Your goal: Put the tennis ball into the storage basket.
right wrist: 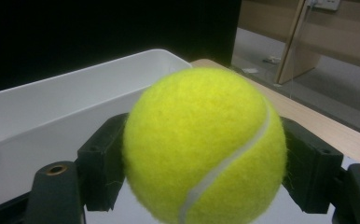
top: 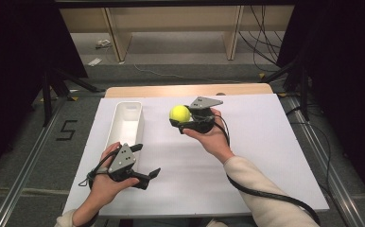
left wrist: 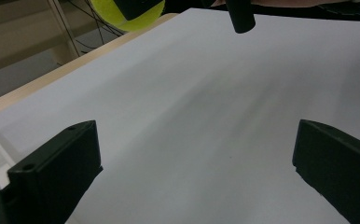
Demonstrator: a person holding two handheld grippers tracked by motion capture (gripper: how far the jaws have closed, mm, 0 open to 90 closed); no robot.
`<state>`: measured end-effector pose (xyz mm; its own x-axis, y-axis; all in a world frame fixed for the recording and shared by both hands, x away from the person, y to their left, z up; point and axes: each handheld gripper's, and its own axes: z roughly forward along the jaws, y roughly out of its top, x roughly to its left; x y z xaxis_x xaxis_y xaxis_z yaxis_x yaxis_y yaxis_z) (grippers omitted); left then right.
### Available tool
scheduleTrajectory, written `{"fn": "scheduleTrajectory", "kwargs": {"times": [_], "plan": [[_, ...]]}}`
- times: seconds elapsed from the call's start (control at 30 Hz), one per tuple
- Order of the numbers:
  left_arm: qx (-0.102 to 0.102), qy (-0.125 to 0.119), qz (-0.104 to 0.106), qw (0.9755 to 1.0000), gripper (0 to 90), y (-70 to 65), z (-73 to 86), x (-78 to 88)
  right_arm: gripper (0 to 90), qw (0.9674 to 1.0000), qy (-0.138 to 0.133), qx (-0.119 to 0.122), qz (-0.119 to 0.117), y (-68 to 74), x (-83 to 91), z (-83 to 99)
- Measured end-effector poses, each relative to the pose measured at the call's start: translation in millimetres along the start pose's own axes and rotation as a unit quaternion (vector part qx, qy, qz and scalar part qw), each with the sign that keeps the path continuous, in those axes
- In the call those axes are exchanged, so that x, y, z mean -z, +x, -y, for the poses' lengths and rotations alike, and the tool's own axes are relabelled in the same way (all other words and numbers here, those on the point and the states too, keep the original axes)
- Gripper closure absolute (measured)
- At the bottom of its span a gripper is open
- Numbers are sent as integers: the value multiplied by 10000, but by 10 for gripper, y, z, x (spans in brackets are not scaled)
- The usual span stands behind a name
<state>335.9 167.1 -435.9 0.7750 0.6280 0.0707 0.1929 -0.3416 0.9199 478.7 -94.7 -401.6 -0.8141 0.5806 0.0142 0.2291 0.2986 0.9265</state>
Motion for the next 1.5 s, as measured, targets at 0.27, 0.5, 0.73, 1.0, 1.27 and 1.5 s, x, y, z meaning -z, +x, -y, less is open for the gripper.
{"fn": "scheduleTrajectory", "kwargs": {"times": [0.27, 0.5, 0.73, 1.0, 1.27, 1.5], "plan": [[-16, -12, 1, 10000, 4, 4, -4, 5, 261, 10000, 15, 12, -34, 29, -38, -5], [-20, -6, -5, 10000, 4, 3, -6, 6, 261, 10000, 13, 18, -55, 43, -58, -17], [-26, -2, -7, 10000, 4, 1, -6, 7, 261, 10000, 28, 27, -88, 67, -90, -24], [-29, -6, -11, 10000, 4, 1, -7, 9, 261, 9999, 5, 46, -125, 96, -127, -42], [-28, -7, -8, 10000, 4, 1, -6, 8, 262, 9999, 1, 51, -131, 108, -147, -52], [-24, -4, -3, 10000, 5, -2, -7, 7, 261, 9999, 7, 59, -154, 131, -172, -56]]}}
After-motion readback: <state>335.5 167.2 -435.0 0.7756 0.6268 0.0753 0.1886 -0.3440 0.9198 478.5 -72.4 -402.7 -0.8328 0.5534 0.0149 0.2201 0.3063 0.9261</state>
